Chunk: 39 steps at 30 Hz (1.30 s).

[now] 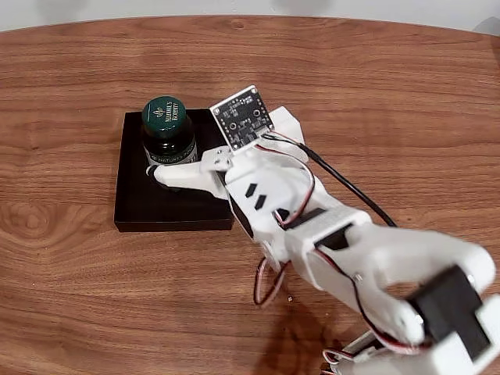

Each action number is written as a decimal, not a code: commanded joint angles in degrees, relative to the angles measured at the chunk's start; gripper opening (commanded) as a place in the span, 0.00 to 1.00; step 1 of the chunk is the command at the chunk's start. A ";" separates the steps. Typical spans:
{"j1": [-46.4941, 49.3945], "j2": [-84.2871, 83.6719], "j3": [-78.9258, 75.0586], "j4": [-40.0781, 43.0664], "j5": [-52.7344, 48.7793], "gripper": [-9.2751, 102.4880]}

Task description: Pick up the pill bottle and place it in the black box.

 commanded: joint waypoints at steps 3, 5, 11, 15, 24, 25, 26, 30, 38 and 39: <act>1.14 15.56 3.52 8.79 -1.41 0.44; 1.58 19.25 4.57 13.18 -2.46 0.41; 4.39 29.88 6.77 27.25 -5.36 0.33; 7.82 36.83 7.56 36.91 -6.33 0.31; 16.35 53.88 9.40 56.87 -9.23 0.30; 17.05 55.63 9.84 58.54 -9.32 0.30; 17.75 57.48 10.63 59.77 -9.32 0.30; 19.95 64.51 14.59 63.98 -8.00 0.30; 21.80 72.60 21.71 68.29 -6.24 0.30; 22.06 73.21 21.71 69.70 -6.50 0.30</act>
